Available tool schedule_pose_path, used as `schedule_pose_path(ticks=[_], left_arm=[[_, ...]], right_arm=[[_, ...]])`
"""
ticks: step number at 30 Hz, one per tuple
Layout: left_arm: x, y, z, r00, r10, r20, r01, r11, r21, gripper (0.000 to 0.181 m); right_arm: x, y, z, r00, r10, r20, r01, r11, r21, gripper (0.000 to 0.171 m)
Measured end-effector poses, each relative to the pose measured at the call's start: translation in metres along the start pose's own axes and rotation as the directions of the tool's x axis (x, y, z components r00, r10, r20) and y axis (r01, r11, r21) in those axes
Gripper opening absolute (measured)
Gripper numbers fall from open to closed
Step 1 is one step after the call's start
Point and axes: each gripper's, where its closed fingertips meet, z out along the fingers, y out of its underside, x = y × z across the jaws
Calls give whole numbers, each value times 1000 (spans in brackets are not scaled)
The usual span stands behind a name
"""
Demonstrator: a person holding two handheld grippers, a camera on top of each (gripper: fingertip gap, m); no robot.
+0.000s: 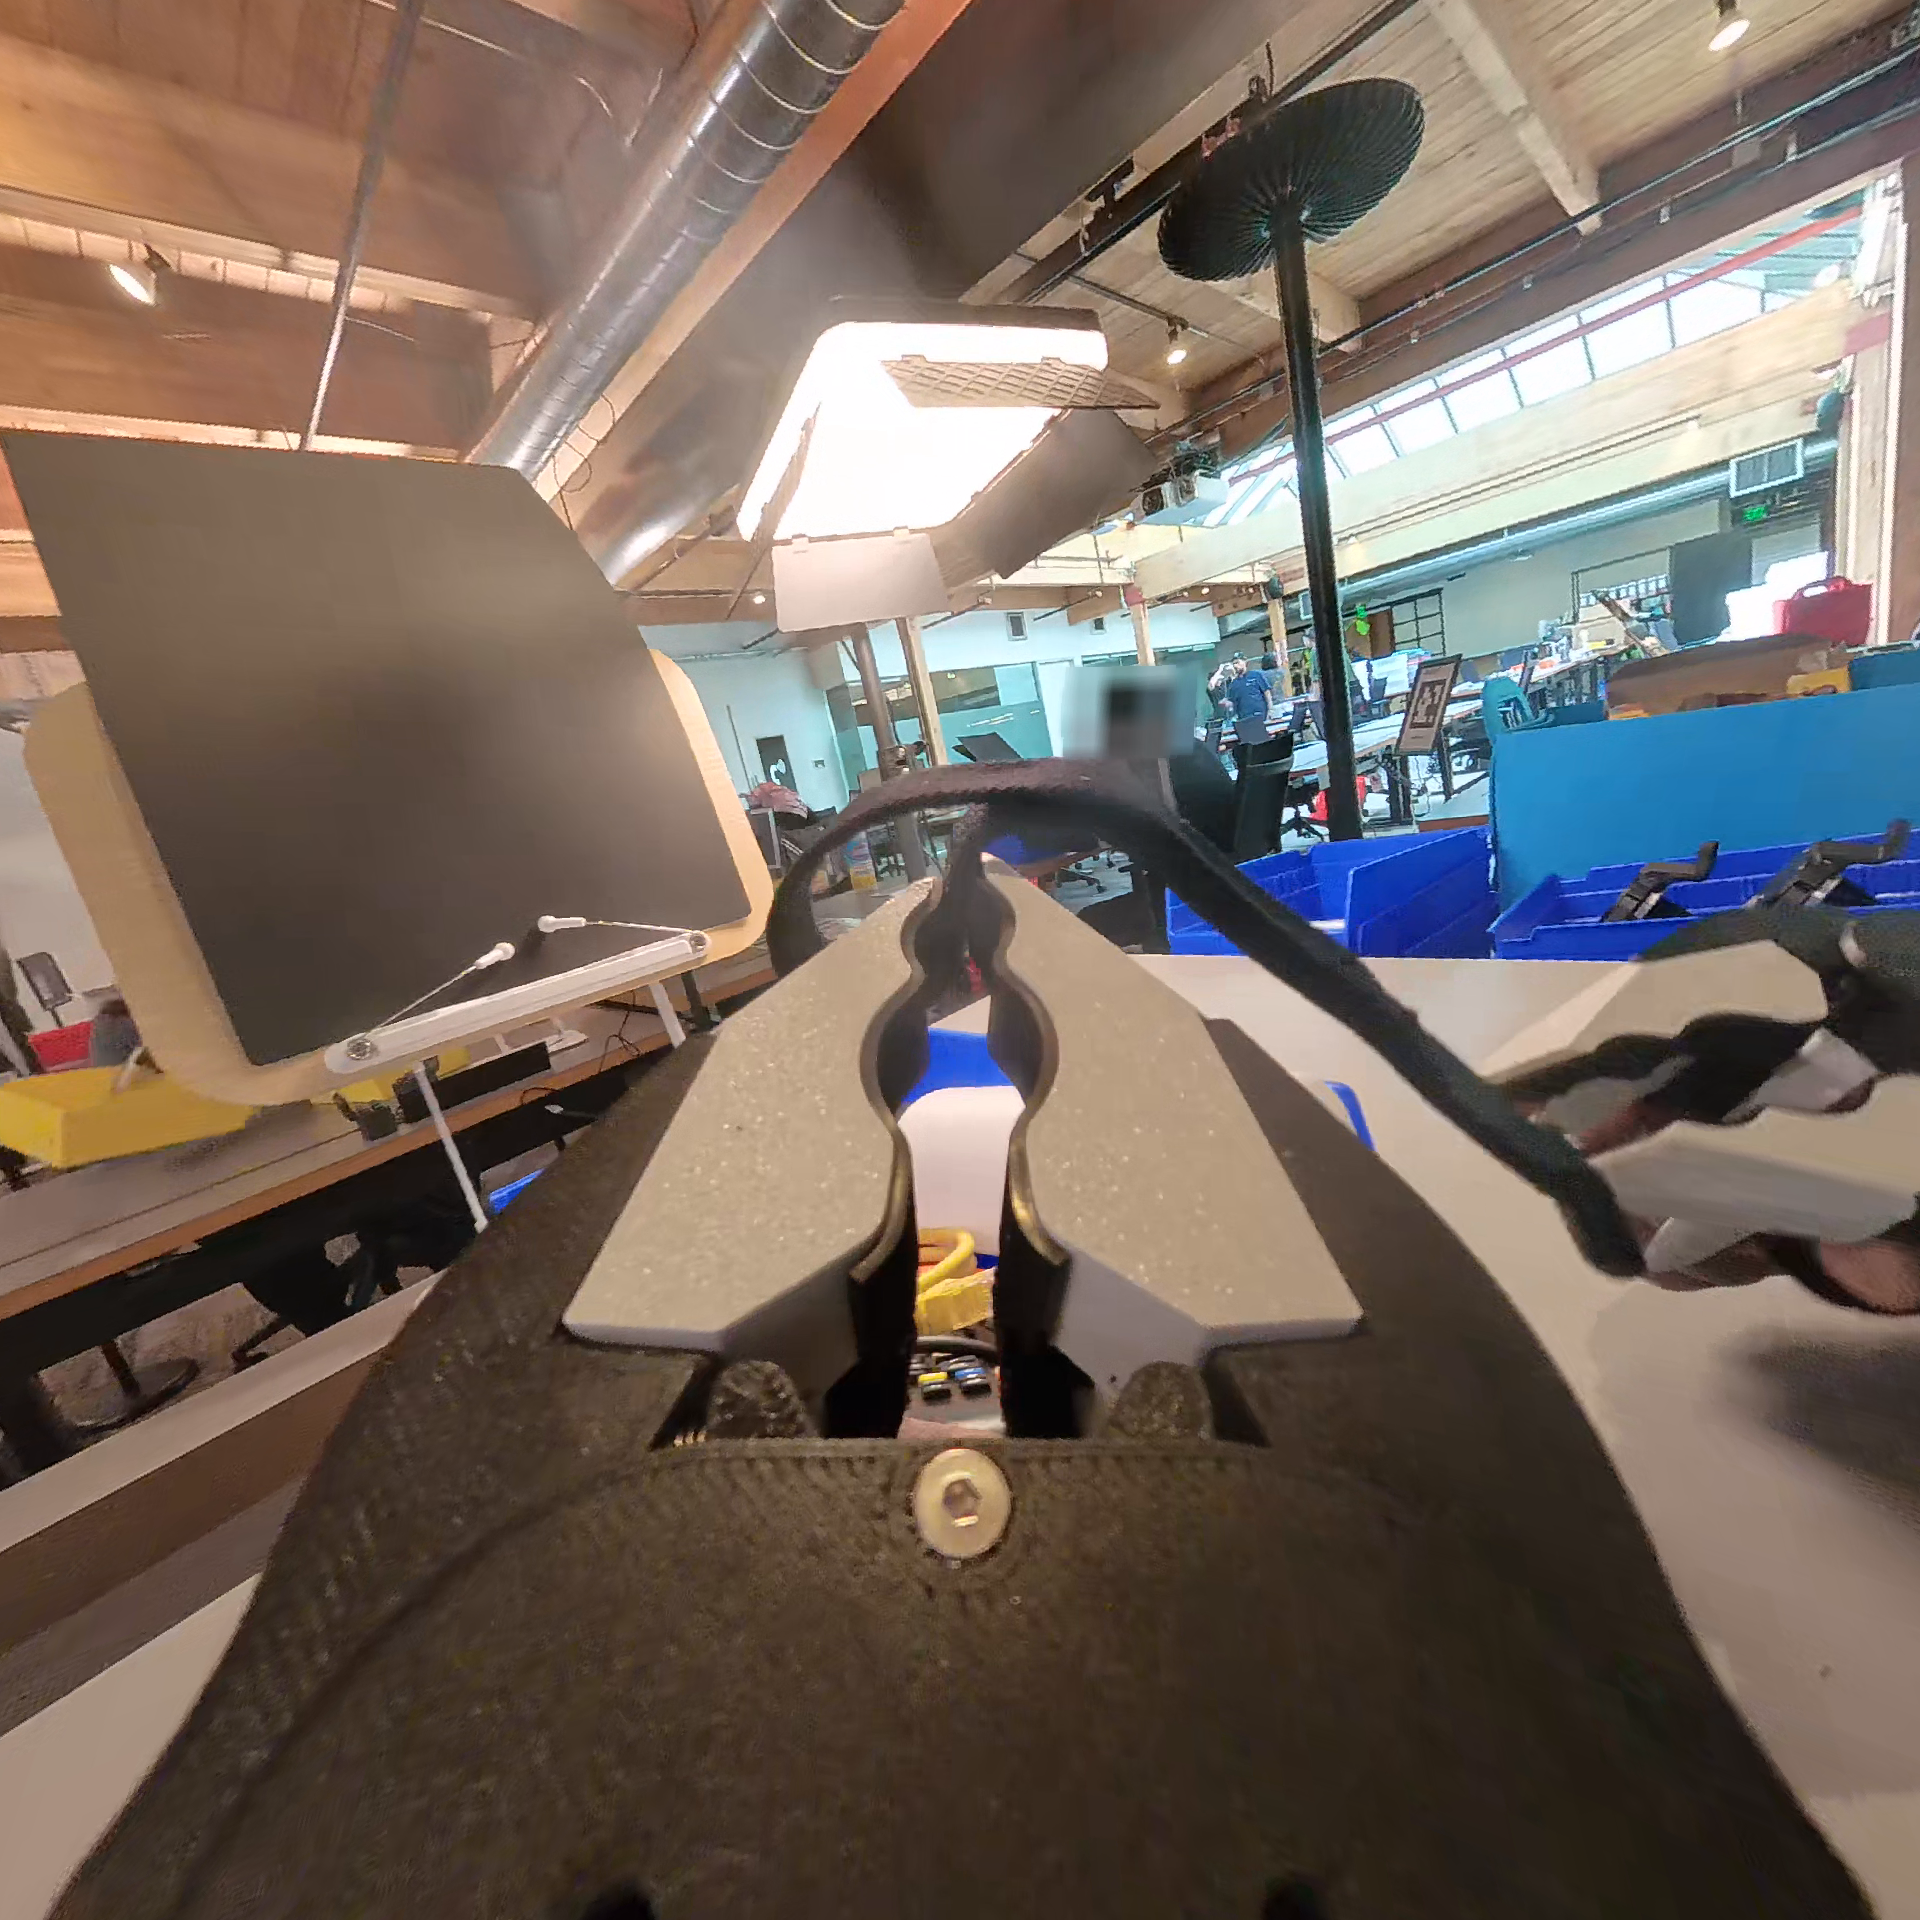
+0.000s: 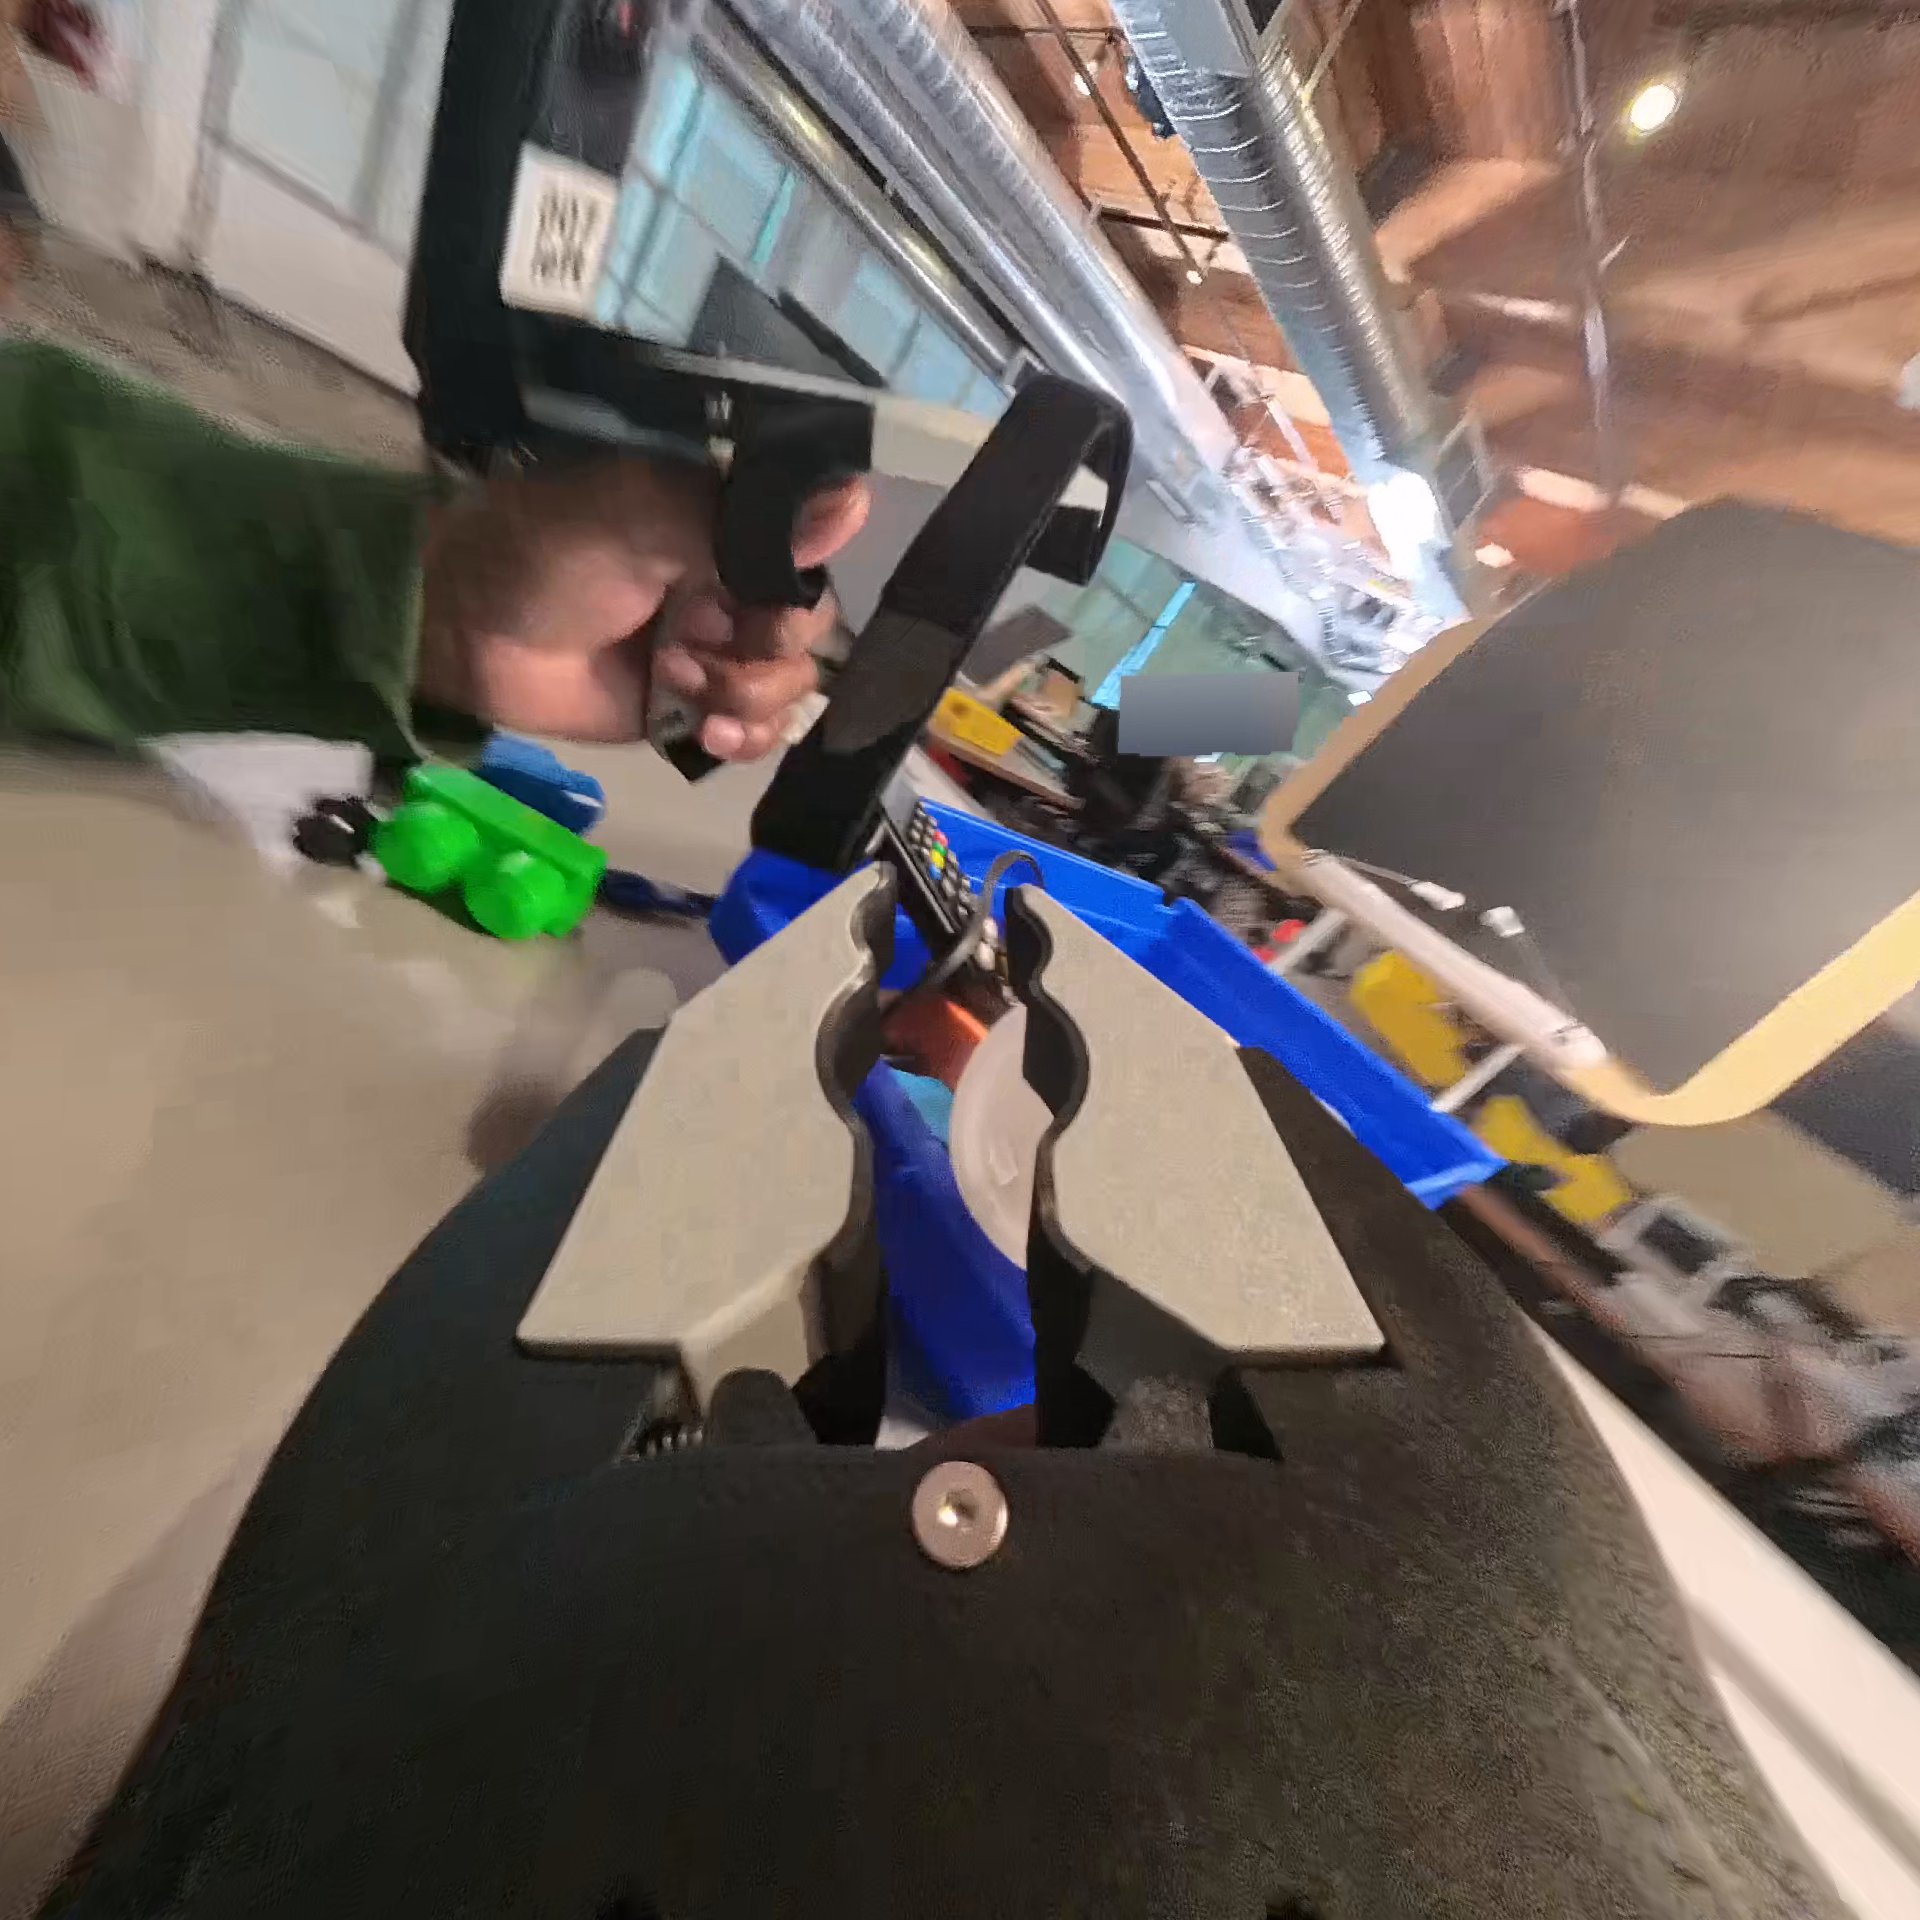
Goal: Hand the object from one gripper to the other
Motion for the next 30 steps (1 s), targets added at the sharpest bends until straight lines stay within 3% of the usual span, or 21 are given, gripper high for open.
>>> schedule_pose_path(ticks=[3, 6, 9, 12, 16, 20, 24, 30], left_arm=[[-4, 4, -1, 1000, 8, 13, -8, 1000, 2, 2], [0, 6, 0, 1000, 8, -5, -8, 1000, 4, 3], [10, 8, 2, 997, 71, -26, -71, 998, -1, 3], [19, 10, 4, 992, 117, -50, -117, 993, 0, 3], [29, 9, 4, 987, 134, -90, -133, 991, 17, 3], [33, 17, 6, 987, 107, -116, -108, 994, -3, 4], [45, 25, 9, 984, 10, -180, -15, 1000, -23, 9], [44, 34, 15, 977, -161, -138, 151, 985, -78, 31]], right_arm=[[3, -9, -6, 958, 246, 145, -255, 966, 42, 27], [7, -22, -12, 852, 442, 280, -472, 880, 48, 35], [6, -31, -7, 768, 537, 349, -571, 821, -7, 44], [-12, -28, 5, 734, 553, 394, -554, 823, -124, 52], [-25, -13, 21, 732, 561, 388, -516, 827, -223, 42], [-37, -6, 21, 743, 516, 427, -481, 854, -197, 8], [-36, 1, 11, 790, 475, 387, -458, 878, -141, 3], [-23, 9, 7, 843, 448, 299, -445, 892, -82, 3]])
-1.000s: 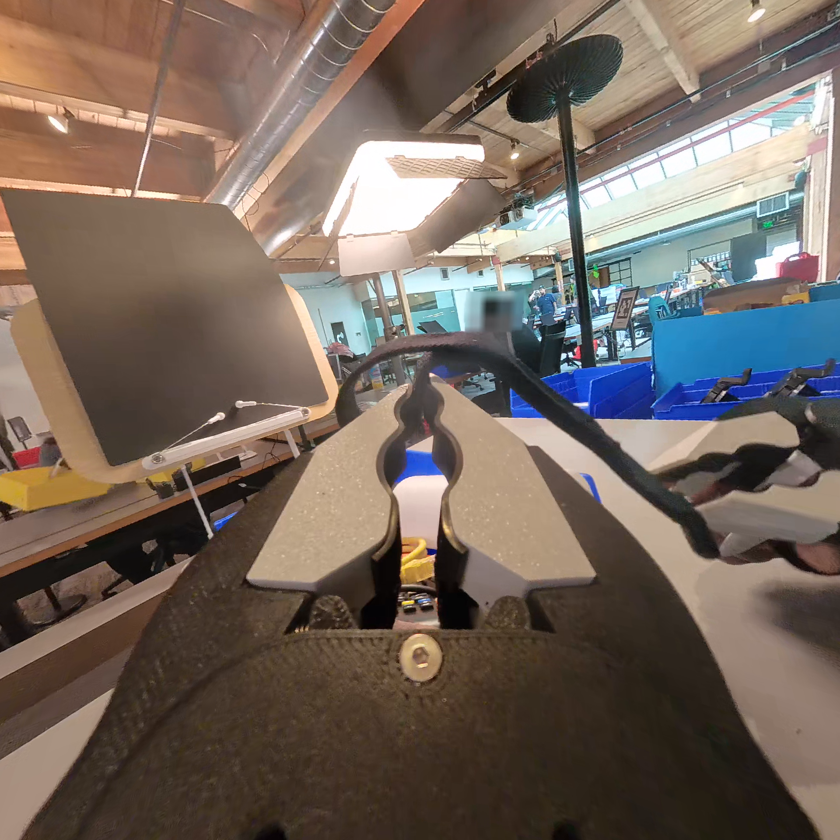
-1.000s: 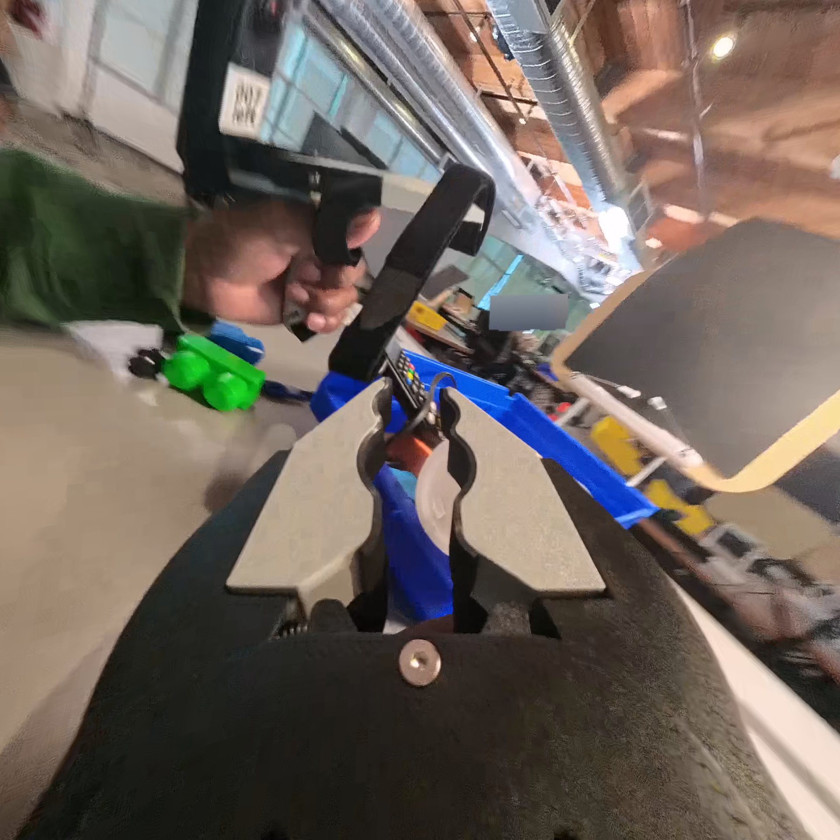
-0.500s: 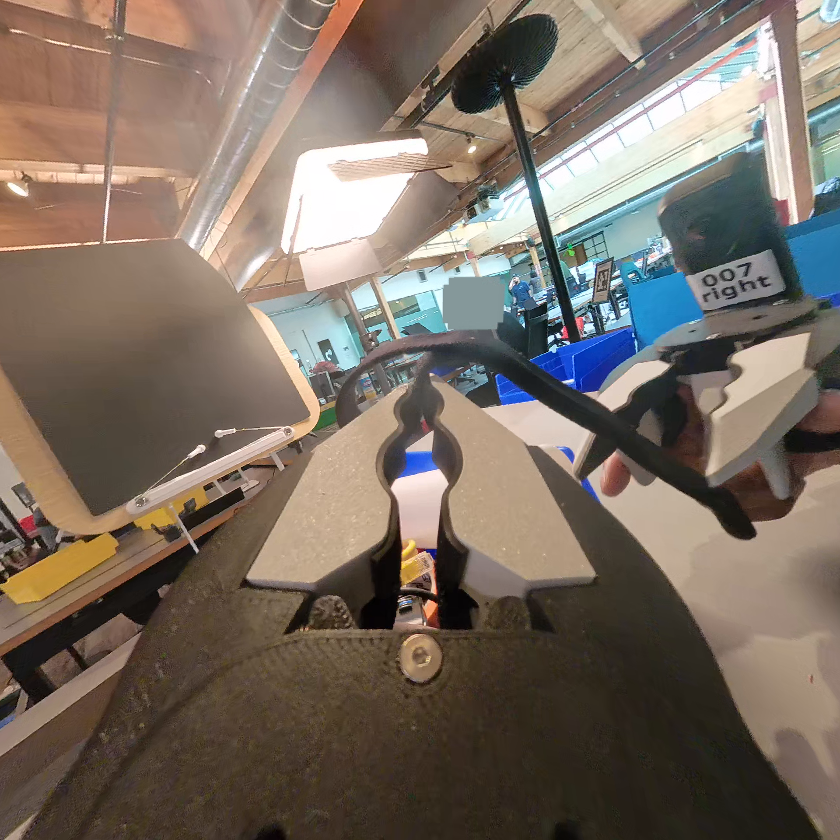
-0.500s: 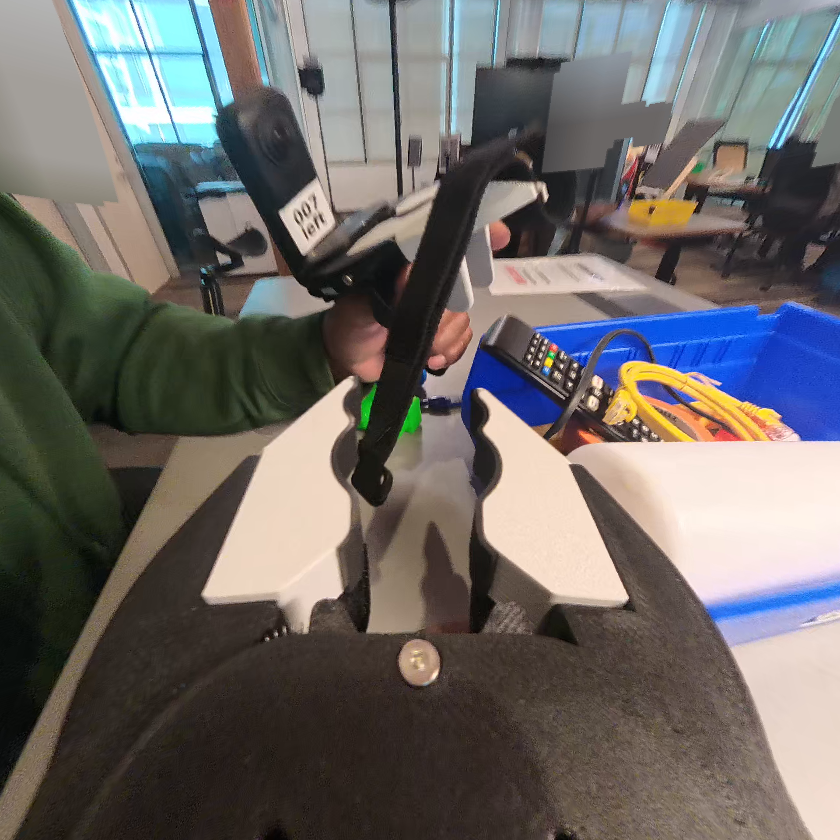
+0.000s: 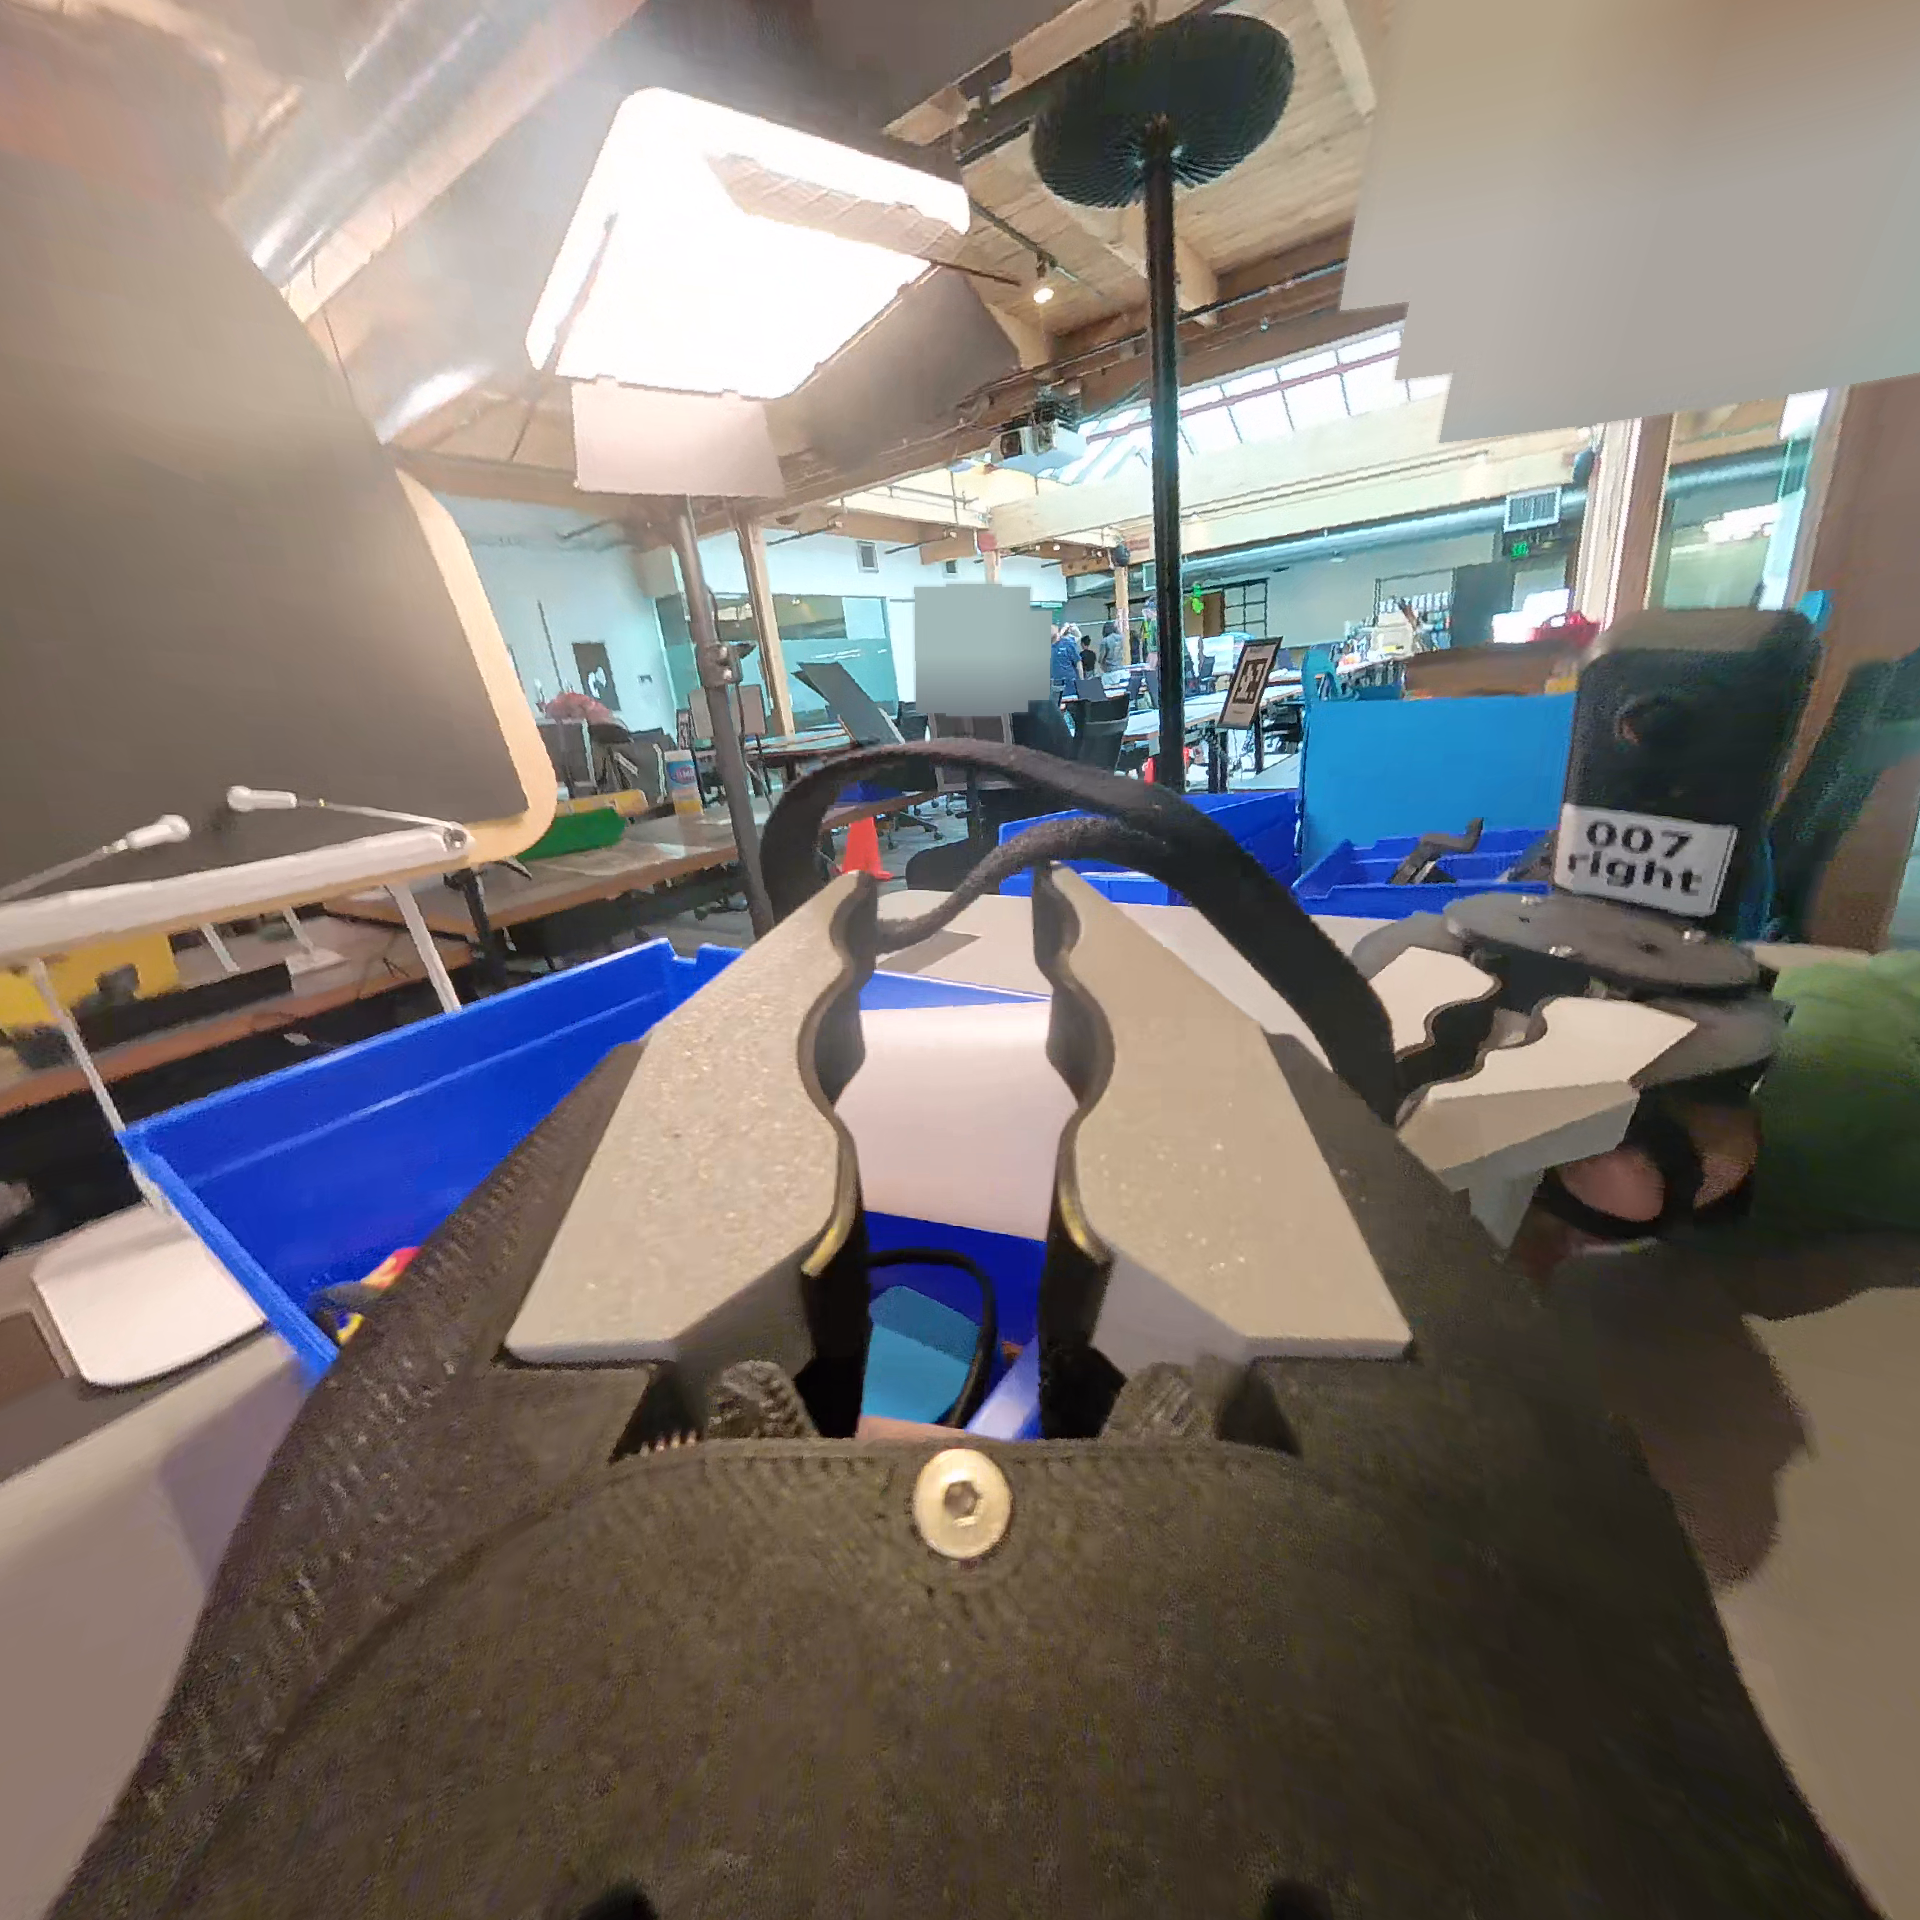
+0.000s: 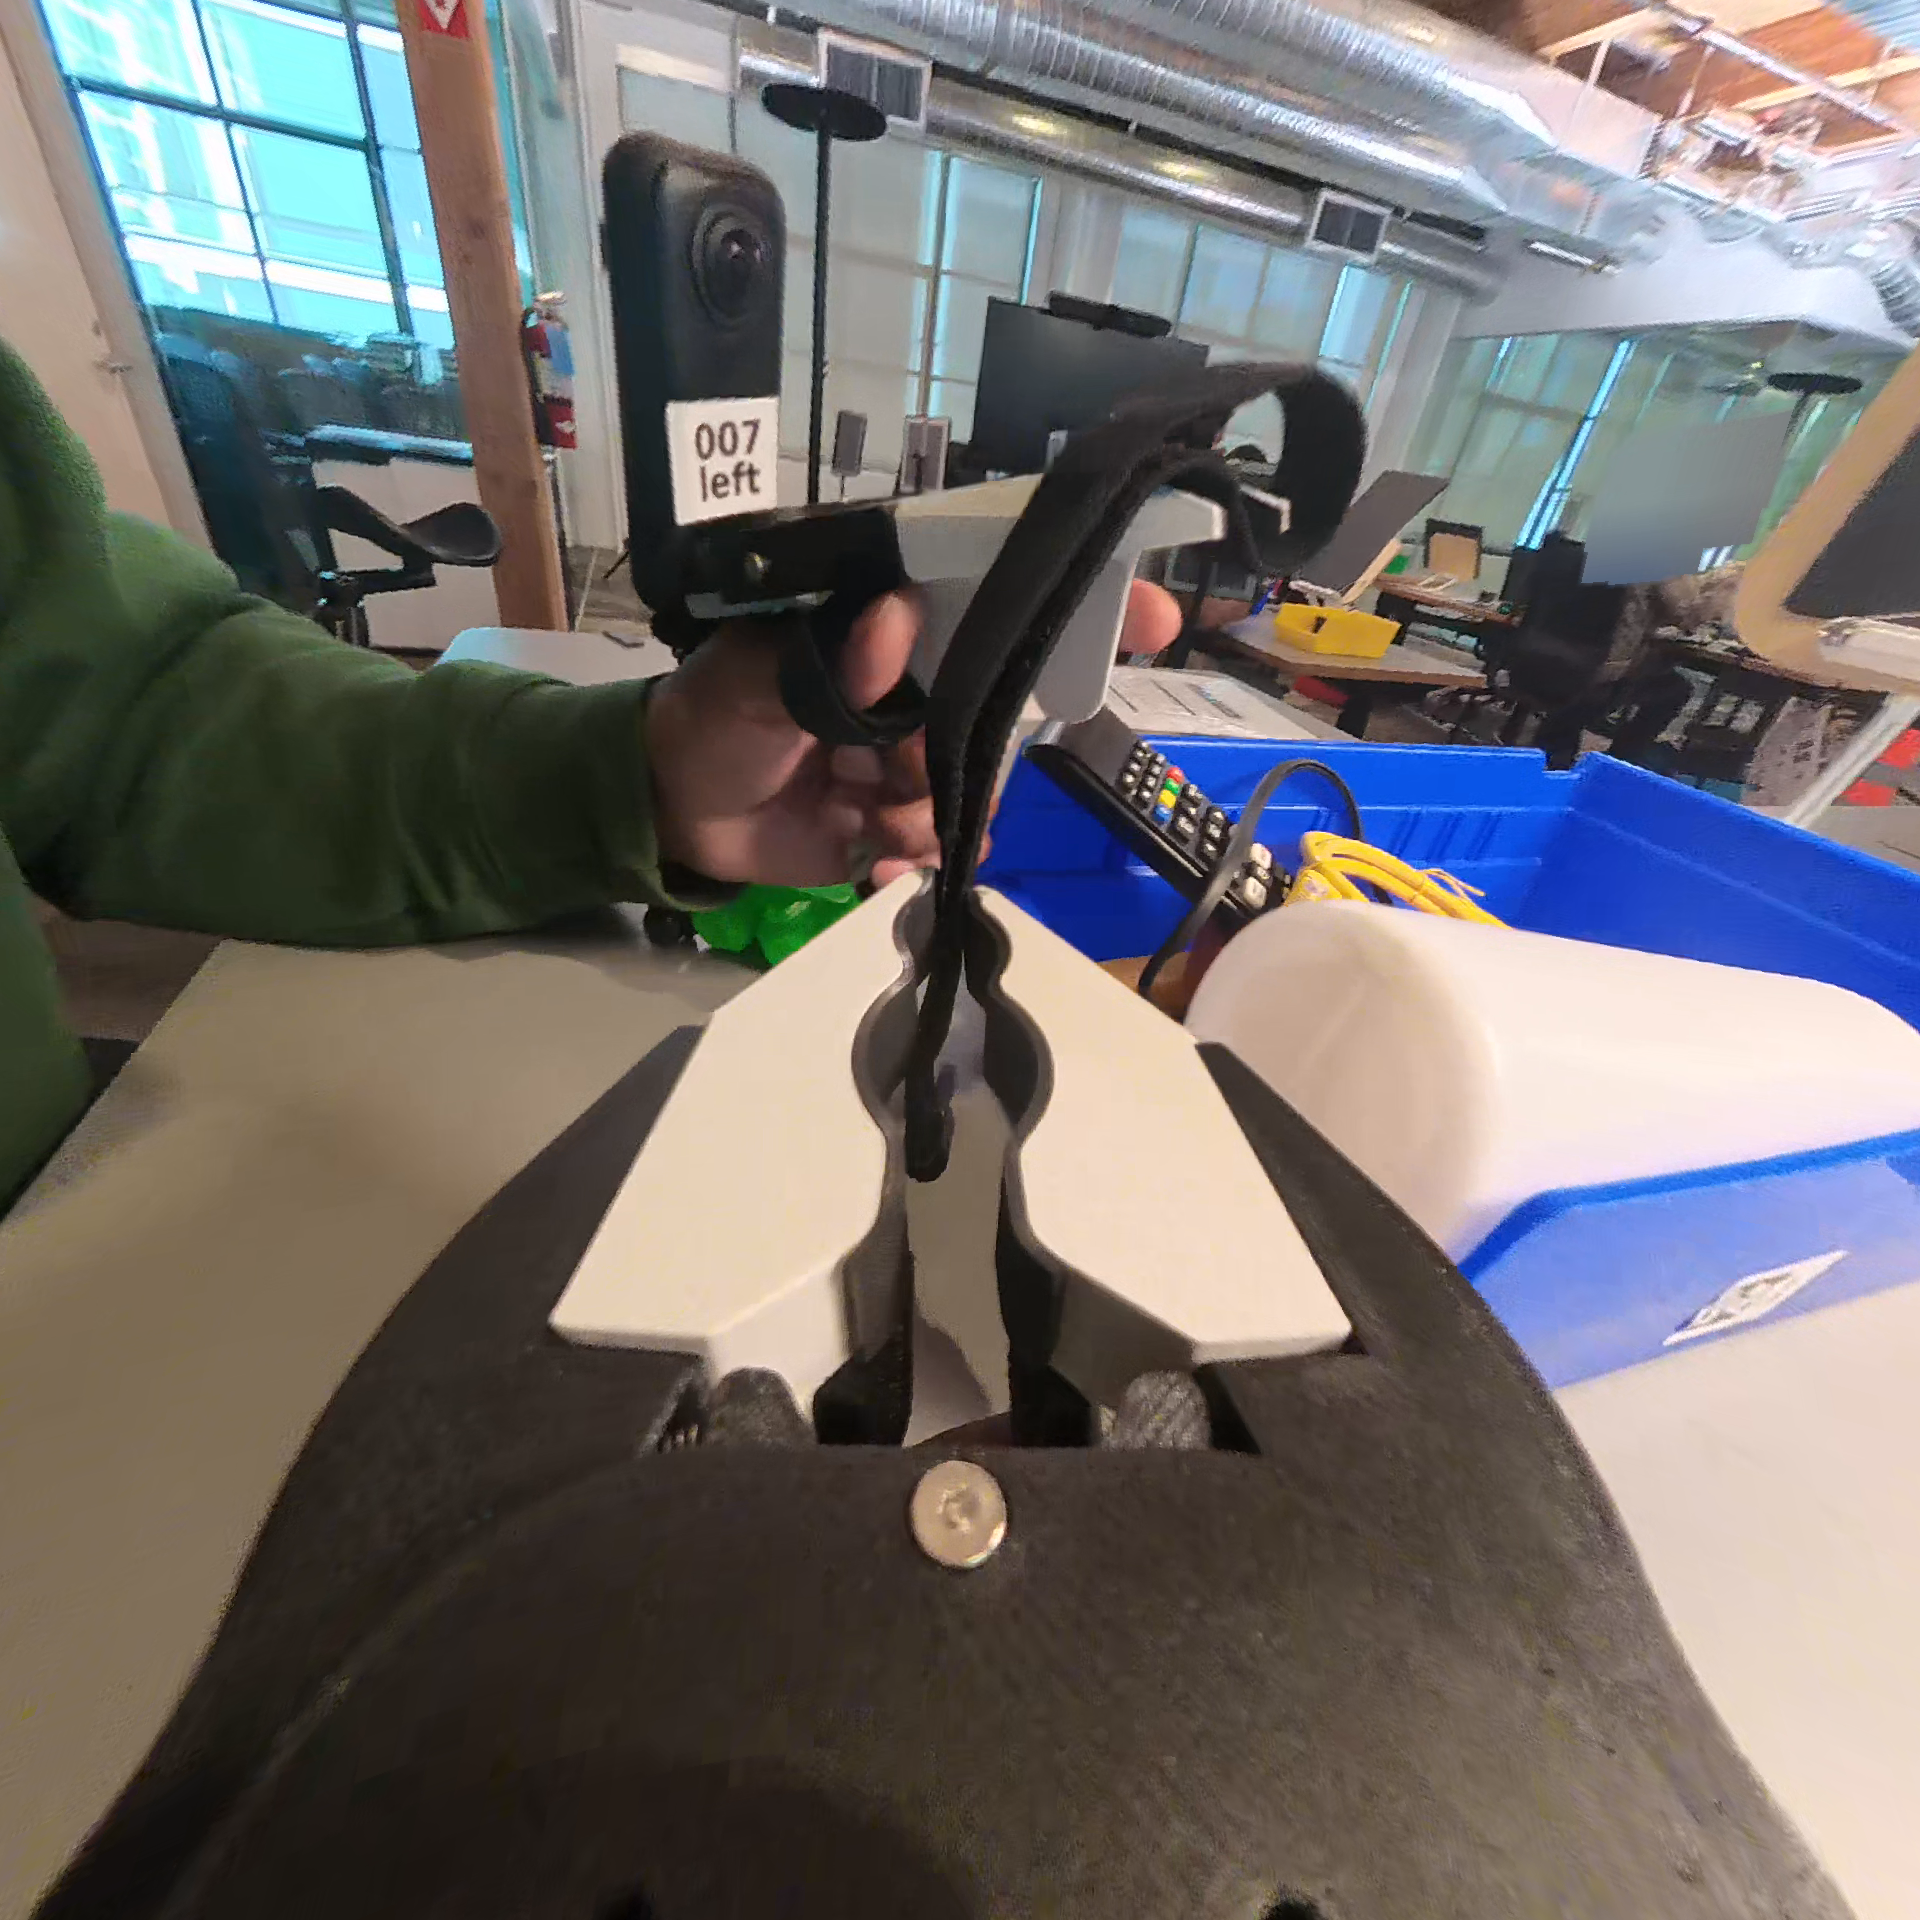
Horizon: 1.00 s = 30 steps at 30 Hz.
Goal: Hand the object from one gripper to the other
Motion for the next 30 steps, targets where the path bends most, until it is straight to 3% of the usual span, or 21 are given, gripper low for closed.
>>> schedule_pose_path(ticks=[6, 10, 15, 18, 21, 26, 30], left_arm=[[-15, -3, -4, 985, -172, 28, 171, 985, 40, 40], [-19, -9, -6, 941, -336, -37, 338, 939, 63, 42], [24, 2, 2, 767, -582, -270, 562, 813, -155, 50], [47, 13, 4, 666, -674, -320, 613, 739, -279, 57], [56, 23, 7, 663, -679, -316, 606, 734, -306, 54], [64, 19, 6, 687, -635, -353, 575, 772, -270, 30], [66, 20, 6, 721, -597, -351, 533, 802, -269, 31]], right_arm=[[8, -13, -7, 999, 16, -41, -12, 996, 90, 3], [11, -17, -9, 998, 10, -62, -3, 994, 109, 3], [13, -17, -9, 996, -17, -89, 26, 994, 108, 3], [13, -15, -8, 995, -22, -94, 31, 995, 97, 3], [12, -11, -6, 996, -32, -88, 39, 996, 76, 3], [9, -7, -3, 996, -45, -79, 50, 997, 51, 3], [9, -7, -3, 997, -33, -73, 37, 998, 51, 3]])
